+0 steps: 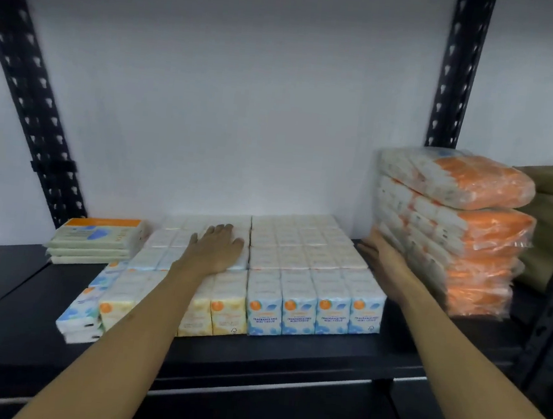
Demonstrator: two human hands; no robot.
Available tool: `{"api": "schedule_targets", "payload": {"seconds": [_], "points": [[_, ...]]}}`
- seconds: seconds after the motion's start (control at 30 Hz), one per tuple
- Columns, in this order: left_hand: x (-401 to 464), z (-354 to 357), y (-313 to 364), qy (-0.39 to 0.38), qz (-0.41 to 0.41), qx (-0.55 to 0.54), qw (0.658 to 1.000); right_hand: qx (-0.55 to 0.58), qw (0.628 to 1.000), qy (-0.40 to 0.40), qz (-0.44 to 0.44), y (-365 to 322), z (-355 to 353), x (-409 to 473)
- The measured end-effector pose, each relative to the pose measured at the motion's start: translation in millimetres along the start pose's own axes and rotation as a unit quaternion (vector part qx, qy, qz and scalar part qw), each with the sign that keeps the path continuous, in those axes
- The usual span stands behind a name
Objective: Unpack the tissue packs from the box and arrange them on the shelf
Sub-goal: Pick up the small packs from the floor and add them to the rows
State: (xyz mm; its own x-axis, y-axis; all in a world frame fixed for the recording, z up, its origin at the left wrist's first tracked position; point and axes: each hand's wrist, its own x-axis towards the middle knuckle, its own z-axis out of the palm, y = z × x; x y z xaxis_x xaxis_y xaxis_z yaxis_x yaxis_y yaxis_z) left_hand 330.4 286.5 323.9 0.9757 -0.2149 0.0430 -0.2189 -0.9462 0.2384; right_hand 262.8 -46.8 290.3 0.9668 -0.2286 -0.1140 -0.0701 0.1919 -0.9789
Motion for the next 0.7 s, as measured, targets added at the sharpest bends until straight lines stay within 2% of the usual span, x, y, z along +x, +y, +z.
{"api": "schedule_targets", "payload": {"seconds": [0.07,0.23,0.33,0.43,0.7], "points": [[6.2,4.5,-1.0,0.002,-0.002,0.003,1.000,0.015,1.000,-0.022,0.007,-2.8,9.1,10.8],[18.9,11.2,-3.2,-0.004,0.003,0.036,0.999,0.063,0.998,-0.005,-0.007,-6.2,28.1,47.0],[25.3,15.0,-4.5,-0.014,-0.002,0.048,0.999,0.013,0.999,-0.035,0.003,-8.2,35.1,57.8],[27.7,15.6,-2.9,-0.027,-0.007,0.047,0.999,-0.035,0.999,0.000,-0.017,-9.6,37.7,64.4],[31.7,17.7,-2.6,-0.035,-0.007,0.044,0.998,-0.026,0.999,0.001,0.018,-11.1,41.7,59.1]]}}
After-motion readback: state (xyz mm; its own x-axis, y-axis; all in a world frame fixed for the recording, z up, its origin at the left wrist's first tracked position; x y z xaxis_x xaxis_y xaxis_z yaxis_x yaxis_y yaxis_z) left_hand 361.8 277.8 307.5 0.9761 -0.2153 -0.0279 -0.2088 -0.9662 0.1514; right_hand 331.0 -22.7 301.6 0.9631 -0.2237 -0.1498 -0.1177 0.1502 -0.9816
